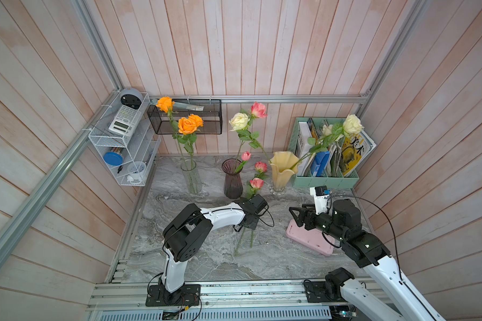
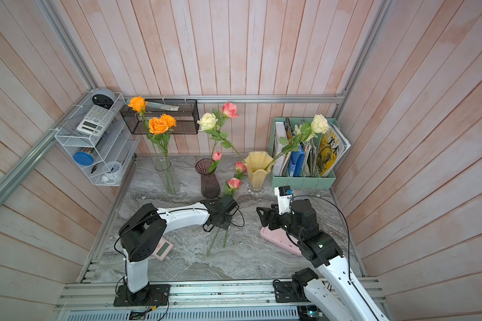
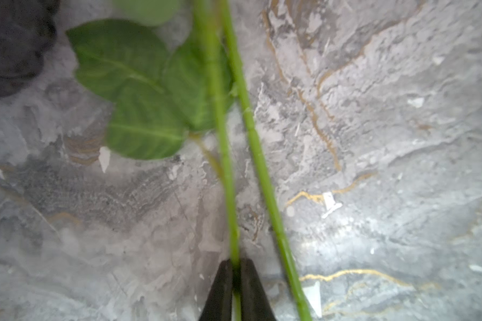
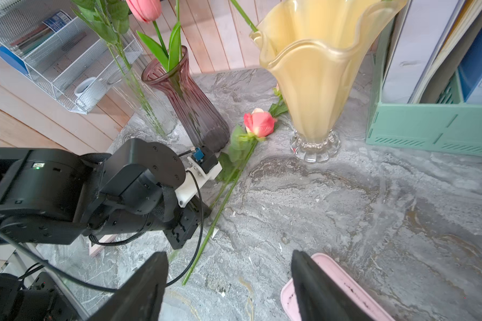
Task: Arrange the flowers in different vases according to their colors
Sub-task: Pick up the flower at the center of the board.
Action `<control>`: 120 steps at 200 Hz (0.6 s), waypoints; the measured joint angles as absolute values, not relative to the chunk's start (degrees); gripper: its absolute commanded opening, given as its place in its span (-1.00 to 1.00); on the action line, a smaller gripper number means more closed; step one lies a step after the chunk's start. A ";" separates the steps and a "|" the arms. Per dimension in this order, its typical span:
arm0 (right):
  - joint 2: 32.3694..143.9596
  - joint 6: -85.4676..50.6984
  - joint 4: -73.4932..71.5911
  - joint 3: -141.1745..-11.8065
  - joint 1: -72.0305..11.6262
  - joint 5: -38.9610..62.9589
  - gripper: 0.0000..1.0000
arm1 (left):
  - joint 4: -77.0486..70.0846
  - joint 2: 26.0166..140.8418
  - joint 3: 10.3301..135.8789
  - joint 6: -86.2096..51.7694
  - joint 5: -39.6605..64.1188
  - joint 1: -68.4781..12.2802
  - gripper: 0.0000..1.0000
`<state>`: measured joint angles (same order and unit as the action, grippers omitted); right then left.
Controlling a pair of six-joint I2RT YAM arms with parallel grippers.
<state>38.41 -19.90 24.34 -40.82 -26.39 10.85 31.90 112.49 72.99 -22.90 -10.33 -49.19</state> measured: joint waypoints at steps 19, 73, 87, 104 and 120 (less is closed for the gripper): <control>39.16 -20.60 24.45 -40.40 -28.49 10.85 0.51 | 31.90 112.40 72.95 -23.18 -10.39 -49.19 -1.00; 46.13 -21.56 24.51 -40.47 -33.69 9.91 0.51 | 31.86 111.48 72.18 -23.40 -10.59 -49.19 -1.00; 48.95 -22.04 24.53 -40.49 -34.11 9.87 0.51 | 33.01 110.48 71.57 -23.40 -10.79 -49.19 -1.00; 51.90 -22.74 24.60 -40.53 -34.59 9.87 0.51 | 34.94 108.07 70.65 -23.42 -11.07 -49.19 -1.00; 54.59 -23.16 25.02 -41.21 -34.81 9.89 0.51 | 36.62 104.22 69.82 -23.42 -11.73 -49.19 -1.00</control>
<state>54.59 -23.16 25.02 -41.21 -34.81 9.89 36.62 104.22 69.82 -23.42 -11.73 -49.19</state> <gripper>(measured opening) 0.754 0.066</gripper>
